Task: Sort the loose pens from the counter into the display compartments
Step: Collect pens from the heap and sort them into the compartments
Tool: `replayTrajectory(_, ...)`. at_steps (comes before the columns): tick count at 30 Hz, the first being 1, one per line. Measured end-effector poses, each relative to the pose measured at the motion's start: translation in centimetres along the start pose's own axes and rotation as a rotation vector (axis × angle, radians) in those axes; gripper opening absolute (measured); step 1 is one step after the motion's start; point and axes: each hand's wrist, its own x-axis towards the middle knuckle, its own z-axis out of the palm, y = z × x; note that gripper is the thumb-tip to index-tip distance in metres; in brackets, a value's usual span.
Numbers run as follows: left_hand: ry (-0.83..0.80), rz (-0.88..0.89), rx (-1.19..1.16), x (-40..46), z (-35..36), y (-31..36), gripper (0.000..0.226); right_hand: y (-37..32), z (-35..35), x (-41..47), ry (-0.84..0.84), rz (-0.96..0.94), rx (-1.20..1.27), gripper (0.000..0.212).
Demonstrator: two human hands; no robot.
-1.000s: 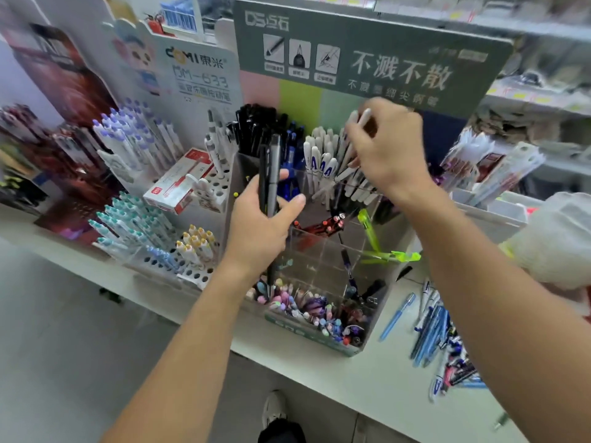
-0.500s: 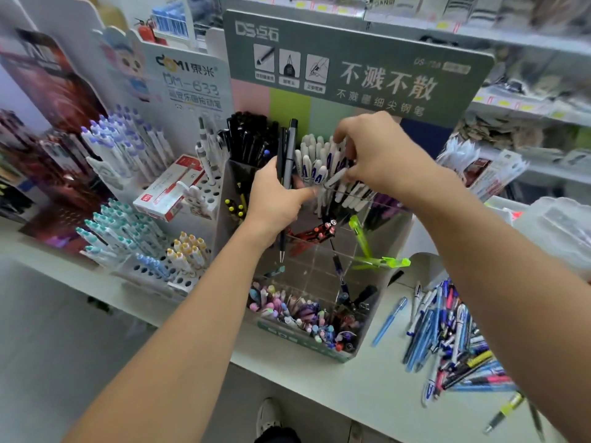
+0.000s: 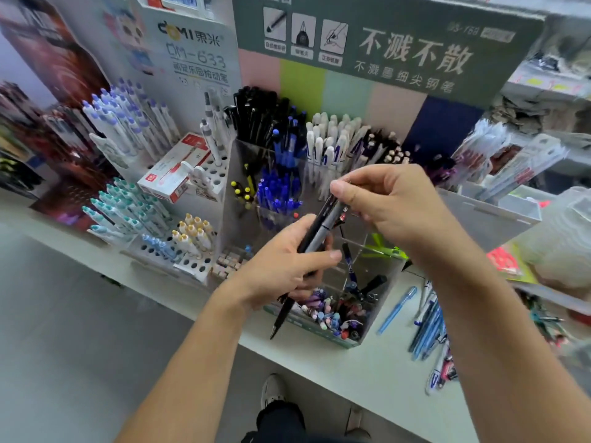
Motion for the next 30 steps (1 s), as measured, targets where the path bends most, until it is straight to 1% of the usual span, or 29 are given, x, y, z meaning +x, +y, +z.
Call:
replayTrajectory(2, -0.009, -0.027, -0.02, -0.2, 0.7, -1.0, 0.022, 1.0, -0.1, -0.7, -0.014, 0.087, 0.14, 0.009)
replayTrajectory(4, 0.051, -0.068, -0.086, -0.2, 1.2, -2.0, 0.03, 1.9, -0.8, -1.9, -0.012, 0.118, 0.156, 0.008)
replayTrajectory(5, 0.102, -0.087, -0.1, -0.1, 1.4, -2.6, 0.031, 2.5, -1.4, -2.7, 0.012, 0.102, 0.141, 0.007)
replayTrajectory(7, 0.214, -0.098, -0.123, -0.1, 1.5, -3.9, 0.026, 3.1, -2.8, -4.6, 0.129, 0.011, 0.102, 0.004)
replayTrajectory(8, 0.266, -0.1, -0.16, 0.0, 1.6, -4.5, 0.025, 3.3, -3.6, -5.7, 0.206, -0.042, 0.063, 0.004)
replayTrajectory(10, 0.338, -0.102, -0.277, 0.1, 1.6, -5.6, 0.022, 4.0, -4.9, -7.7, 0.342, -0.139, -0.11, 0.007)
replayTrajectory(12, 0.35, -0.099, -0.424, 0.2, 1.8, -6.1, 0.02, 5.1, -5.0, -9.0, 0.382, -0.222, -0.351, 0.008)
replayTrajectory(13, 0.337, -0.098, -0.502, 0.2, 2.0, -6.2, 0.02, 5.8, -4.5, -9.4, 0.366, -0.253, -0.454, 0.01)
replayTrajectory(15, 0.289, -0.103, -0.604, 0.3, 2.3, -6.3, 0.029, 7.8, -3.2, -9.5, 0.281, -0.29, -0.592, 0.014)
replayTrajectory(17, 0.234, -0.102, -0.613, 0.2, 2.6, -6.2, 0.038, 9.8, -1.8, -9.2, 0.186, -0.29, -0.695, 0.016)
replayTrajectory(19, 0.194, -0.094, -0.577, 0.1, 2.7, -6.0, 0.04, 11.5, -0.6, -8.8, 0.131, -0.246, -0.744, 0.018)
replayTrajectory(23, 0.158, -0.037, -0.445, -0.5, 2.7, -5.5, 0.035, 12.7, 0.2, -8.1, 0.103, -0.126, -0.759, 0.019)
replayTrajectory(27, 0.18, -0.016, -0.321, -0.9, 2.8, -5.3, 0.032, 11.2, -0.8, -7.4, -0.005, -0.041, -0.811, 0.016)
replayTrajectory(30, 0.214, 0.019, -0.255, -0.9, 2.9, -5.4, 0.02, 9.5, -1.1, -6.7, -0.026, 0.024, -0.841, 0.014)
